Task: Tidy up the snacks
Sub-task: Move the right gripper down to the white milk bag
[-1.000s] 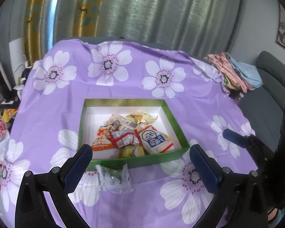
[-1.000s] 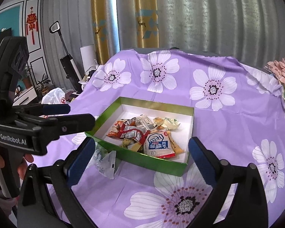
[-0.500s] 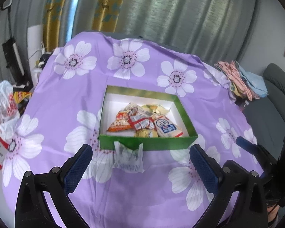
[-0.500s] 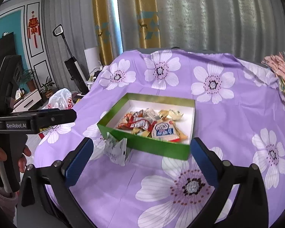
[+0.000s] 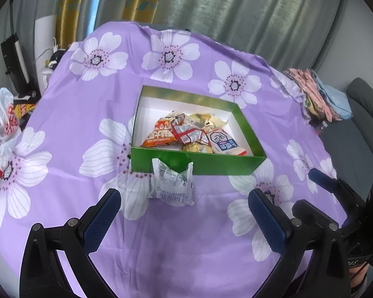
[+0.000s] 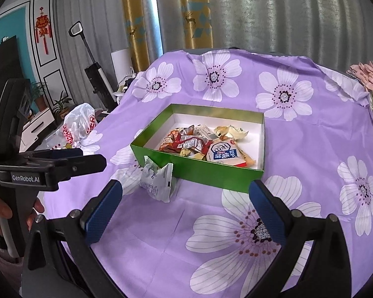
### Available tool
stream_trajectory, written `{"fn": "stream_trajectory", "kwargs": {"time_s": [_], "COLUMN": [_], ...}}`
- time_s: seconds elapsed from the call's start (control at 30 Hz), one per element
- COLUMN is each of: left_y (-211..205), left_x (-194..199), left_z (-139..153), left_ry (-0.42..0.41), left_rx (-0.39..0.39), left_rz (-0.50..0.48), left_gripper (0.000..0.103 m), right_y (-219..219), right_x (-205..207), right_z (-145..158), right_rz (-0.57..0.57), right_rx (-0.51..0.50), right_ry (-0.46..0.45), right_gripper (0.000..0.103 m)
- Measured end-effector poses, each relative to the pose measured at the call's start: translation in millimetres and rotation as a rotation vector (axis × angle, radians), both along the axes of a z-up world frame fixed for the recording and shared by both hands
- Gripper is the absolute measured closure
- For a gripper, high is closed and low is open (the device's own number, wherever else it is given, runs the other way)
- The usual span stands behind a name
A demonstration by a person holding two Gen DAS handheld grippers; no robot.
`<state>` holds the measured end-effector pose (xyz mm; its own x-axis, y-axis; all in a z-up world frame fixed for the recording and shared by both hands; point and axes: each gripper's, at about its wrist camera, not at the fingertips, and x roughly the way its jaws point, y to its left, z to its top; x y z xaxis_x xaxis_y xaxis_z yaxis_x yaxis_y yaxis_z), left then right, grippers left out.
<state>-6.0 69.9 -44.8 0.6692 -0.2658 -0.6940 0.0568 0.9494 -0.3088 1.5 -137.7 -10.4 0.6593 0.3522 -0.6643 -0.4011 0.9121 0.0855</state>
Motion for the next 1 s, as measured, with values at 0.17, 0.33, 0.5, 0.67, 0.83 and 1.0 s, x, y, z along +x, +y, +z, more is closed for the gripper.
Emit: {"fn": "stream_trajectory", "kwargs": {"time_s": [0.17, 0.33, 0.5, 0.67, 0.83, 1.0], "left_y": [6.9, 13.3, 17.1, 20.4, 25.2, 25.8], "left_x": [3.6, 10.9, 17.0, 23.2, 30.2, 36.0], "left_z": [-8.4, -21.5, -31.4, -40.5, -47.1, -52.2], "left_ry": [0.012, 0.045, 0.067, 0.086, 0.089, 0.081], "left_rx": [-0.024, -0.046, -0.056, -0.067, -0.094, -0.114], "left_rz": [-0.001, 0.0, -0.003, -0.007, -0.013, -0.032], "left_gripper": [0.001, 0.001, 0.001, 0.001, 0.001, 0.001], "right_y": [6.7, 13.1, 19.8, 25.0, 28.5, 33.2], "right_x": [4.4, 11.2, 19.0, 27.1, 36.6, 45.5], "right_z": [-6.1, -15.4, -24.4, -34.4, -43.1, -53.4], "right_rz": [0.01, 0.016, 0.024, 0.028, 0.031, 0.036], "right_rx": [-0.01, -0.022, -0.032, -0.038, -0.039, -0.045], "right_ry": [0.014, 0.04, 0.066, 0.09, 0.109, 0.131], "right_gripper": [0.001, 0.001, 0.001, 0.001, 0.001, 0.001]}}
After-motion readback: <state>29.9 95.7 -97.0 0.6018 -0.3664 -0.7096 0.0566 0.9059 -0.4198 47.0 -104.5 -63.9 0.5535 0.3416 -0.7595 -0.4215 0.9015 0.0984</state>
